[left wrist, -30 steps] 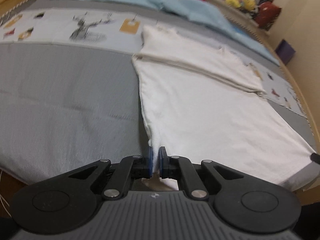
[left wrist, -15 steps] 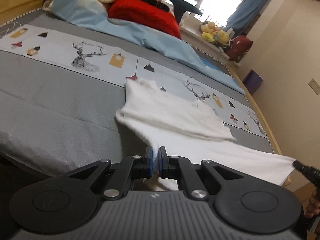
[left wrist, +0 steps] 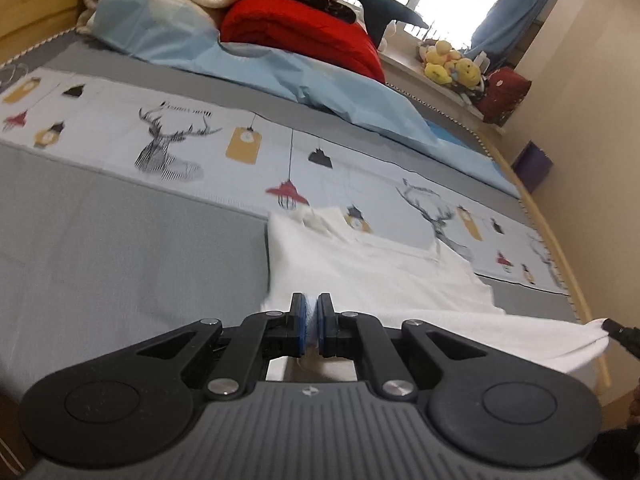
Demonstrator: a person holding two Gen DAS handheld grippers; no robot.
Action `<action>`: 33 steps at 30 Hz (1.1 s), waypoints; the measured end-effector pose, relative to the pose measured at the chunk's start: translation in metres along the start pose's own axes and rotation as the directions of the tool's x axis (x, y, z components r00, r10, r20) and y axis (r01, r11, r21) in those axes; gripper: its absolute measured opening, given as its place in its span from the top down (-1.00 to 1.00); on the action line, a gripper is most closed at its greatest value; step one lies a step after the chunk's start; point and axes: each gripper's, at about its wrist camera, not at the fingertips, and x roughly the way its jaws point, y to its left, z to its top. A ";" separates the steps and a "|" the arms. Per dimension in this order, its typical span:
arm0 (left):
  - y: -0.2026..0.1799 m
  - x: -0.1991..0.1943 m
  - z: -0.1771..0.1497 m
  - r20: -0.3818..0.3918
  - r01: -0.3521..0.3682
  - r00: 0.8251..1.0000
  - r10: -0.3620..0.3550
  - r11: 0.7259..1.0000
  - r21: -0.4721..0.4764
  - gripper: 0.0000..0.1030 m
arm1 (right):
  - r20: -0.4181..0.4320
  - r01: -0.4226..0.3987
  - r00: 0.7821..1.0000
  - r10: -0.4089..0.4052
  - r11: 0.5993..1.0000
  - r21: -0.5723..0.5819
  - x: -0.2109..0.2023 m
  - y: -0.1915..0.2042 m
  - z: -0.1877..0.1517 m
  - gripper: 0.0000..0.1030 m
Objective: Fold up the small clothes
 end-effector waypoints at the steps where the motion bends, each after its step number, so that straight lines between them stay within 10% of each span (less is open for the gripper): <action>1: 0.001 0.017 0.007 -0.013 -0.014 1.000 0.014 1.000 0.008 0.89 | -0.014 0.005 1.000 -0.005 1.000 -0.011 0.018 0.000 0.005 0.89; 9: 0.027 0.110 0.014 -0.165 -0.091 0.983 0.084 0.995 -0.032 0.89 | -0.185 0.095 0.977 -0.103 0.994 -0.053 0.115 0.004 -0.010 0.89; 26: 0.058 0.146 0.033 -0.211 -0.152 0.971 0.114 0.973 -0.171 0.83 | -0.177 0.162 0.974 -0.138 0.978 0.128 0.163 -0.046 0.000 0.83; 33: 0.056 0.160 0.017 -0.320 -0.189 0.934 0.161 0.980 -0.059 0.23 | -0.325 0.035 0.945 -0.045 0.999 -0.037 0.181 -0.031 -0.020 0.82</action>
